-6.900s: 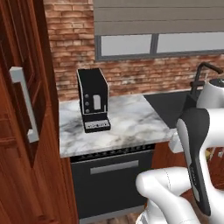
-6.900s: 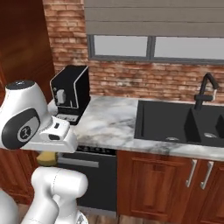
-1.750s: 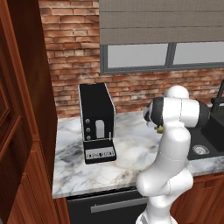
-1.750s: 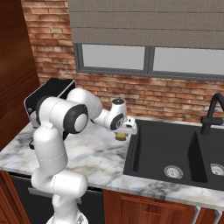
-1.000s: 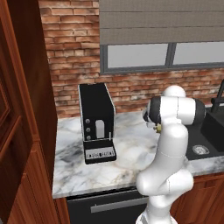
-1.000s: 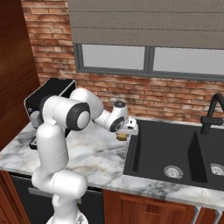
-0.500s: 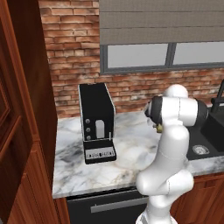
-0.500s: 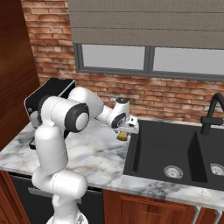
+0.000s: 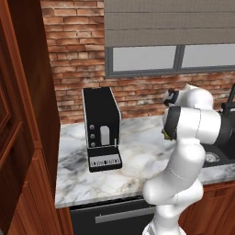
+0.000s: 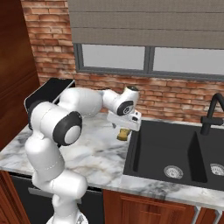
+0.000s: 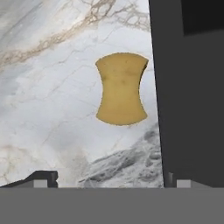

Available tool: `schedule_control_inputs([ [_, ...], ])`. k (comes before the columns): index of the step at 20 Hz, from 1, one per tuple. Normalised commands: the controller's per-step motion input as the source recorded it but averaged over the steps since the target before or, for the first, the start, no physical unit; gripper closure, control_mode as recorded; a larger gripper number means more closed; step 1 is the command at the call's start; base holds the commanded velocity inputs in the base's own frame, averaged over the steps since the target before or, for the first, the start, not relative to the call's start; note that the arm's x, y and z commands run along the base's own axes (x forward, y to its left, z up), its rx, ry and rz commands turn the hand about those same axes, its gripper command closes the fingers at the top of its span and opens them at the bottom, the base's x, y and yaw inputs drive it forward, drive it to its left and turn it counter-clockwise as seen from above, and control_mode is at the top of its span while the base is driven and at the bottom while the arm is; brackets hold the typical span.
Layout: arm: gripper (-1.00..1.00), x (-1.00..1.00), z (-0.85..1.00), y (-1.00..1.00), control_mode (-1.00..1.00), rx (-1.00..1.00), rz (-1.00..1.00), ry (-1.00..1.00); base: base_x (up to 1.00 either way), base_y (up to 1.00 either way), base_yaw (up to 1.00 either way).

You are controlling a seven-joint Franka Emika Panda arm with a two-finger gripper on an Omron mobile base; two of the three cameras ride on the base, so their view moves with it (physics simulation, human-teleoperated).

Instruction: Locate and retrieve the soap dispenser and sponge from the cabinet. Place them next to the sink.

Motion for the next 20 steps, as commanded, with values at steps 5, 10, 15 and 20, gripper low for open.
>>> schedule_control_inputs([
  [5,-1.00,-0.81,0.61,0.16,-1.00,0.01,0.09,0.23,0.00,0.00,0.00],
  [10,-1.00,-0.88,0.19,0.32,-1.00,-0.09,0.01,-0.08,0.00,0.00,0.00],
  [15,-1.00,-0.94,0.00,0.26,-1.00,-0.02,0.08,-0.22,0.00,0.00,0.00],
  [20,-1.00,-0.77,0.02,0.12,-1.00,-0.02,0.13,-0.27,0.00,0.00,0.00],
])
